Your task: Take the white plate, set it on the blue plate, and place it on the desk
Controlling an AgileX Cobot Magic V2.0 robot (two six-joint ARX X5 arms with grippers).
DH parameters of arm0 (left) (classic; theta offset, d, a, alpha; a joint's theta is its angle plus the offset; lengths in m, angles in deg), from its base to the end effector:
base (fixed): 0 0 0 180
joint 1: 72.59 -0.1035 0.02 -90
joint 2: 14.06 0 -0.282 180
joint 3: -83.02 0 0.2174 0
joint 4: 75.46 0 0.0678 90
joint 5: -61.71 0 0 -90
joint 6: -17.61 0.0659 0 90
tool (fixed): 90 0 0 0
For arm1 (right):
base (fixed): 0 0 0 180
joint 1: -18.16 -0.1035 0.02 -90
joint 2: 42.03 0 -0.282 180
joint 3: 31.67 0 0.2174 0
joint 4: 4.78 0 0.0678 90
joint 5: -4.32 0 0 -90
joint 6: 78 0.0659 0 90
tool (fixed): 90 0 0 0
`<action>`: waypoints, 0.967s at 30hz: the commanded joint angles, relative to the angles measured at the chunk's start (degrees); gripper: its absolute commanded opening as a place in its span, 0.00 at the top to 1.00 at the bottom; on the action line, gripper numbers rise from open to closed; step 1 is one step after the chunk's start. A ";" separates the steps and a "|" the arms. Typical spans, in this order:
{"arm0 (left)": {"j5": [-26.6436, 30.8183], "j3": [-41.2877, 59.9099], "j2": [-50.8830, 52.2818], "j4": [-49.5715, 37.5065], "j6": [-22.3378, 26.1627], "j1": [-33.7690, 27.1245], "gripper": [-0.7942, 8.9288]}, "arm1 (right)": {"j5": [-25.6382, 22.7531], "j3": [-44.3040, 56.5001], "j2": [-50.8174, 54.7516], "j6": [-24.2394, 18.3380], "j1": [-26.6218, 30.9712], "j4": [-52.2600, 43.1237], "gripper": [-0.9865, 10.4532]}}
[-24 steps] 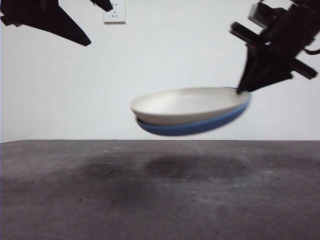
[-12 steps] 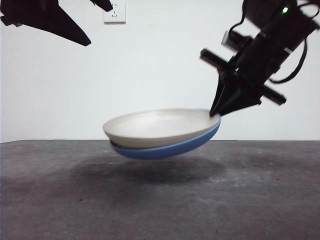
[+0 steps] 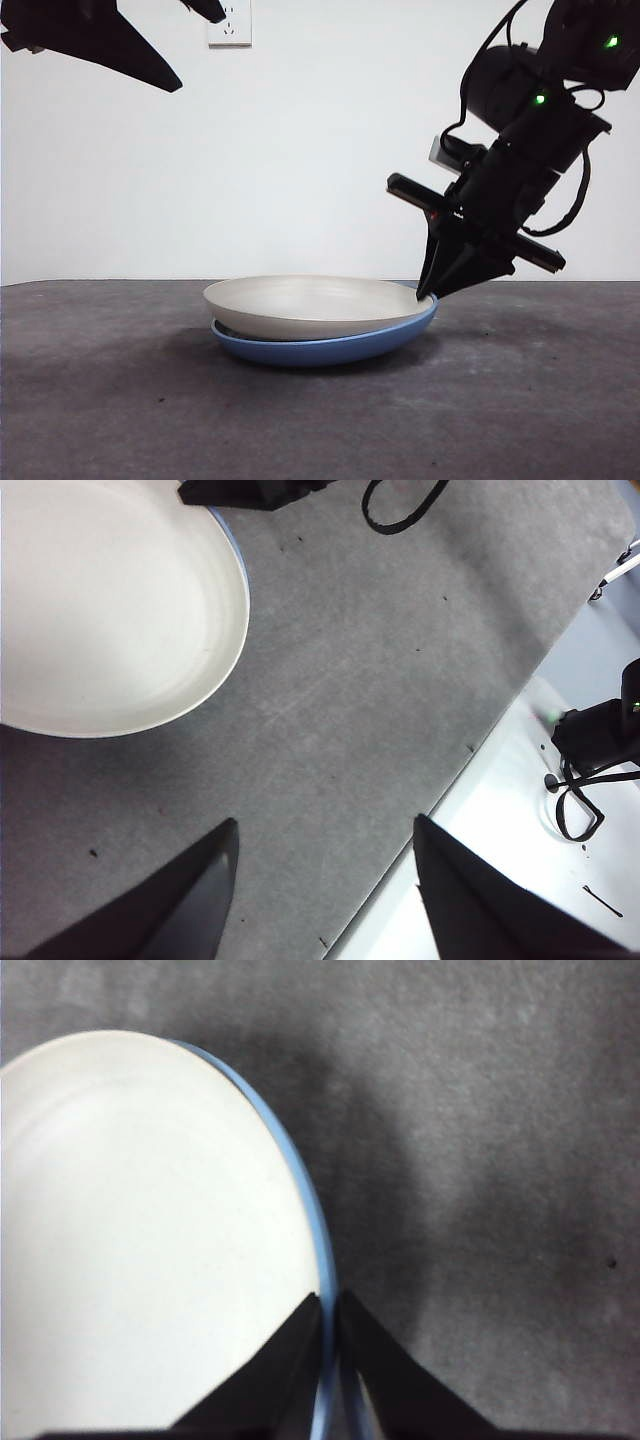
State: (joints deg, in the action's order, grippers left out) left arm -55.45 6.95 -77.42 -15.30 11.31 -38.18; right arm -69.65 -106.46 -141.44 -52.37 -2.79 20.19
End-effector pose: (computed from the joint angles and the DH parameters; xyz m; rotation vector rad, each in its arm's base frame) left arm 0.1407 -0.1328 0.3103 -0.0384 0.9197 -0.9609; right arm 0.3192 0.1417 0.1913 0.3661 0.9974 0.3965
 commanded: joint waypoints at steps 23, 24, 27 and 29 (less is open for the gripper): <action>-0.20 -0.52 -0.24 -0.42 0.72 0.59 0.63 | -0.04 -1.03 7.98 -3.80 -0.31 5.81 0.67; -0.20 -0.52 -0.26 -0.39 0.72 0.59 0.63 | -0.02 -1.03 9.38 -4.66 -0.31 6.88 0.67; -0.20 -0.52 -0.26 -0.42 0.72 0.59 0.63 | 0.50 -1.03 14.40 -7.78 -0.37 11.08 0.67; -0.20 -0.52 -0.26 -0.42 0.72 0.59 0.63 | 0.94 -1.03 18.43 -10.10 -0.52 14.69 0.67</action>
State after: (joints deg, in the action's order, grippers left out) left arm -55.45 6.97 -77.42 -15.30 11.31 -38.16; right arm -69.03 -106.46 -124.20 -58.97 -2.84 33.85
